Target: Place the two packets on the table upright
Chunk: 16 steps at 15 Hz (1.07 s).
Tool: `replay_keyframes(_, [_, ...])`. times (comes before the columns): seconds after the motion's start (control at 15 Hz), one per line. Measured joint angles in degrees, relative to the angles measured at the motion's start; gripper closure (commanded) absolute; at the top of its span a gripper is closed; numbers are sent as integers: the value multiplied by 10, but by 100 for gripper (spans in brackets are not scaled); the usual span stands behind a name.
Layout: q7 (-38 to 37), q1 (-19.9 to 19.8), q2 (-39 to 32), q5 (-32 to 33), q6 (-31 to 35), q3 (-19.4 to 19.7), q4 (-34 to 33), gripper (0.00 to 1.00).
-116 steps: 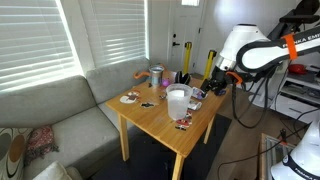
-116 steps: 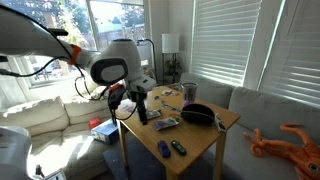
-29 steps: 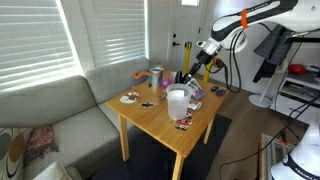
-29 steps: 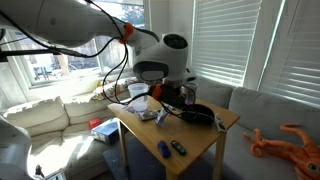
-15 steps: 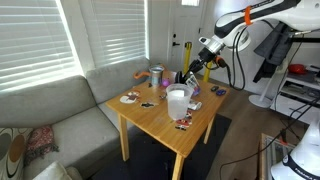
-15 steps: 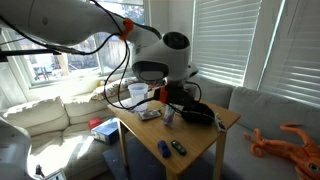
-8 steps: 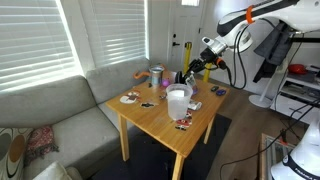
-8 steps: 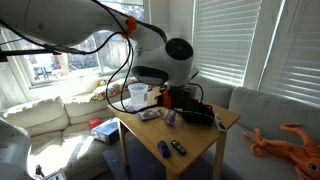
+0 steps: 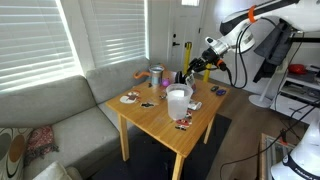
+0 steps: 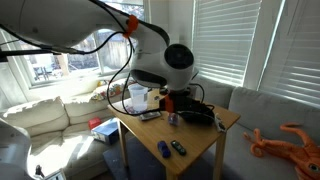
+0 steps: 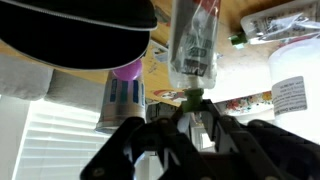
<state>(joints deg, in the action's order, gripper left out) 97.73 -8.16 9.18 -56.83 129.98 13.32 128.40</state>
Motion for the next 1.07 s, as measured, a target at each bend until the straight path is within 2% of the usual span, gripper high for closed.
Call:
replay_keyframes(0.47, [78,-9,10,-54,-45,19,23,95])
replay_keyframes(0.53, [86,-12,11,-59,-50,20,26,80])
replay_keyframes(0.6, [90,-15,11,-61,-54,21,27,55])
replay_keyframes(0.73, [92,-19,14,-62,-55,22,30,49])
replay_keyframes(1.07, [92,-24,18,-63,-55,22,34,14])
